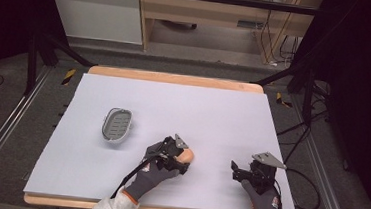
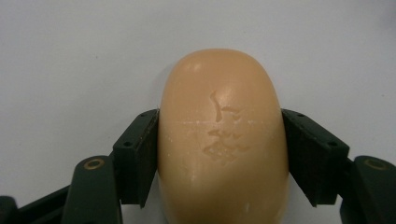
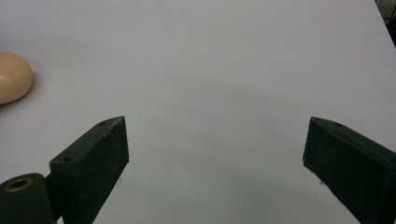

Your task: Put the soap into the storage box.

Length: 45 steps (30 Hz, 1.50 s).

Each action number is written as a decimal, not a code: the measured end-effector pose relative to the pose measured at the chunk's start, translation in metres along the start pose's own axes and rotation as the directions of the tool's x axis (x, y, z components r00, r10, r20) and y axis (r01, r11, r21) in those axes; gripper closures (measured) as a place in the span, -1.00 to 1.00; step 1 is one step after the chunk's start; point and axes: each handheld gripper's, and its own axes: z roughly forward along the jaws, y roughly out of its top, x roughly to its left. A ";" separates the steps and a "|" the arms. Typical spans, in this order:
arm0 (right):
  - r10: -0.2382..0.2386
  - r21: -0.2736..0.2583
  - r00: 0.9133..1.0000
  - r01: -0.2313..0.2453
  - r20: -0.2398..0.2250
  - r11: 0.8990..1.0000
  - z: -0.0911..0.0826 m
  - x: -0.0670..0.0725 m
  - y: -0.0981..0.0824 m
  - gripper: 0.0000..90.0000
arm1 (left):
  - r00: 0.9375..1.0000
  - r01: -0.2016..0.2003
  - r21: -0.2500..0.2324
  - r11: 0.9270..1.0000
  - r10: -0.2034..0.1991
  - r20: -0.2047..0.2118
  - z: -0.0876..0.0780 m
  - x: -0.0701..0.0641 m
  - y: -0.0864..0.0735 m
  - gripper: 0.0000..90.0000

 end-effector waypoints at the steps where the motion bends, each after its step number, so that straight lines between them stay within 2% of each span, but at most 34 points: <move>1: 0.001 -0.001 1.000 -0.001 -0.001 1.000 0.000 0.000 0.000 -0.84 | 1.000 0.002 0.000 1.000 -0.002 -0.002 0.000 0.000 0.000 -0.30; 6: 0.004 -0.001 1.000 -0.004 -0.002 1.000 0.000 0.000 0.000 -0.84 | 1.000 0.000 0.010 1.000 0.000 -0.005 -0.003 0.000 -0.001 -0.30; 17: 0.001 0.000 1.000 -0.001 0.001 1.000 0.000 -0.001 0.000 -0.84 | 1.000 0.011 -0.034 0.999 -0.011 0.008 -0.025 0.005 -0.003 -0.30; 32: 0.003 0.000 1.000 -0.003 0.003 1.000 0.000 -0.001 0.000 -0.84 | 1.000 0.027 -0.072 0.997 -0.027 0.002 -0.055 0.018 -0.011 -0.30; 45: 0.005 0.003 1.000 -0.005 0.003 1.000 0.000 -0.001 0.000 -0.84 | 0.998 0.062 -0.106 0.992 -0.064 -0.015 -0.080 0.036 -0.024 -0.30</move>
